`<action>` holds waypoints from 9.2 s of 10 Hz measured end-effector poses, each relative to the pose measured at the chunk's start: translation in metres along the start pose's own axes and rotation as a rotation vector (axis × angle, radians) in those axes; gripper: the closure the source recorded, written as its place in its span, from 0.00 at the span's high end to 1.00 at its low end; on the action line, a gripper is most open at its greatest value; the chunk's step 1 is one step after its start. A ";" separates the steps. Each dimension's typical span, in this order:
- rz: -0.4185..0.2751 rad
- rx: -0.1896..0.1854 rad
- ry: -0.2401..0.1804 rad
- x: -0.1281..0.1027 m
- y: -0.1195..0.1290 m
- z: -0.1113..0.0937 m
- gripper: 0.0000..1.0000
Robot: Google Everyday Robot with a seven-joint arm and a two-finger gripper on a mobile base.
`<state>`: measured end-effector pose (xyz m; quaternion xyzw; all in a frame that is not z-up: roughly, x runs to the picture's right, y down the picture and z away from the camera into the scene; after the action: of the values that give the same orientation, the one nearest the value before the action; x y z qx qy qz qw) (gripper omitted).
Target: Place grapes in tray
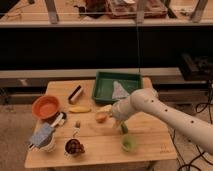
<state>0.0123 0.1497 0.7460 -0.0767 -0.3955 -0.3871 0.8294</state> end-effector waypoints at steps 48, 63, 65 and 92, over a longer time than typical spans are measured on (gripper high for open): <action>-0.248 0.050 -0.115 -0.149 -0.013 0.093 0.68; -0.249 0.145 -0.109 -0.143 -0.051 0.082 0.00; -0.283 0.131 -0.106 -0.145 -0.060 0.082 0.00; -0.035 0.215 0.330 0.086 -0.050 -0.101 0.00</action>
<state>0.0712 0.0212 0.7305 0.0839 -0.2944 -0.3645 0.8795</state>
